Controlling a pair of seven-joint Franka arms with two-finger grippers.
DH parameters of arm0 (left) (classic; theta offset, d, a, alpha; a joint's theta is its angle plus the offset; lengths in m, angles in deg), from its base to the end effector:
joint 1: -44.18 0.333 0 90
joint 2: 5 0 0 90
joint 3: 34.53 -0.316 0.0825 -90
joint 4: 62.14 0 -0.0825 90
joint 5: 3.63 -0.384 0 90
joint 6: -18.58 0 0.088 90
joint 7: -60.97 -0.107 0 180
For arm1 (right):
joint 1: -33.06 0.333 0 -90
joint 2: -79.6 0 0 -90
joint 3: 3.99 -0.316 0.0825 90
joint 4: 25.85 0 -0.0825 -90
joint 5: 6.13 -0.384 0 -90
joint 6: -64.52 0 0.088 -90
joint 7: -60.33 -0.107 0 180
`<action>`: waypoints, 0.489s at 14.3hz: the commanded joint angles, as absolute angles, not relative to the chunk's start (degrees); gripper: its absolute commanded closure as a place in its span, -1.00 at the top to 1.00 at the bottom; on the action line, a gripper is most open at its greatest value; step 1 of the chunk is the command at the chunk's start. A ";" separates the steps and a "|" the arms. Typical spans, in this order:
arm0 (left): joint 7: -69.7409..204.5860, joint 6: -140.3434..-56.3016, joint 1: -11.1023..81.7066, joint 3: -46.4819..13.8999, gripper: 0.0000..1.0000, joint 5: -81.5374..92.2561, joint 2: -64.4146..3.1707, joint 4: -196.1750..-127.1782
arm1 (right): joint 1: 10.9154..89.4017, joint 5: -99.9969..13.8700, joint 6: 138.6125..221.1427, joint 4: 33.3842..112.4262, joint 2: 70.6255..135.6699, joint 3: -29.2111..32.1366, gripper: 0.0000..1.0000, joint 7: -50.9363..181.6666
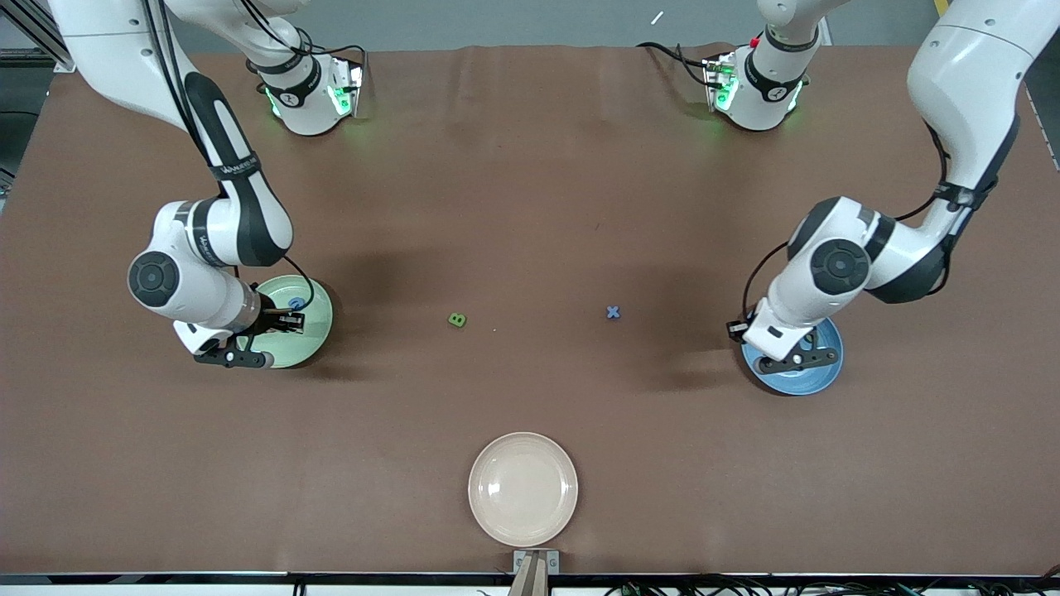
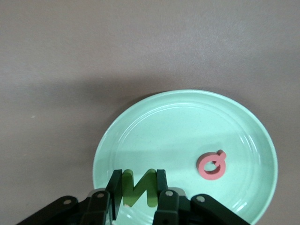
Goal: Sort upper and lower case letters into plates
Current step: 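Drop the c in the blue plate while the right gripper drops N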
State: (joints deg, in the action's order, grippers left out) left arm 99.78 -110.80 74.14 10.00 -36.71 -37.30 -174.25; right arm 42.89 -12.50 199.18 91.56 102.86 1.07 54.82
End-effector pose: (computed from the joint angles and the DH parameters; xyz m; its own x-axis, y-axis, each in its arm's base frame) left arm 0.5955 -0.1196 0.2527 0.9947 0.1013 -0.0160 0.1003 -0.9933 -0.0580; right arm 0.5821 0.0508 0.2313 0.9905 -0.0878 -0.1062 -0.0910 -0.9955 -0.0257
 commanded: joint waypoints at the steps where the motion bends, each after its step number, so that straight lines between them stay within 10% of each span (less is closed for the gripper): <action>1: 96.31 -110.44 77.13 10.91 -0.75 -36.50 -37.69 -175.34 | 41.50 -12.28 202.59 94.20 103.94 -0.03 -0.91 56.47; 5: 94.46 -110.89 79.86 10.82 -0.74 -37.29 -39.80 -175.69 | 41.59 -12.37 200.23 95.17 104.03 -0.12 -0.63 56.29; 6: 94.28 -110.89 80.21 10.82 -0.74 -37.29 -40.33 -175.69 | 41.67 -12.37 199.88 95.17 103.94 -0.12 -0.25 56.38; 7: 94.28 -110.89 80.21 10.74 -0.74 -37.38 -41.12 -175.69 | 41.76 -12.72 199.44 95.09 103.77 -0.29 0.72 56.29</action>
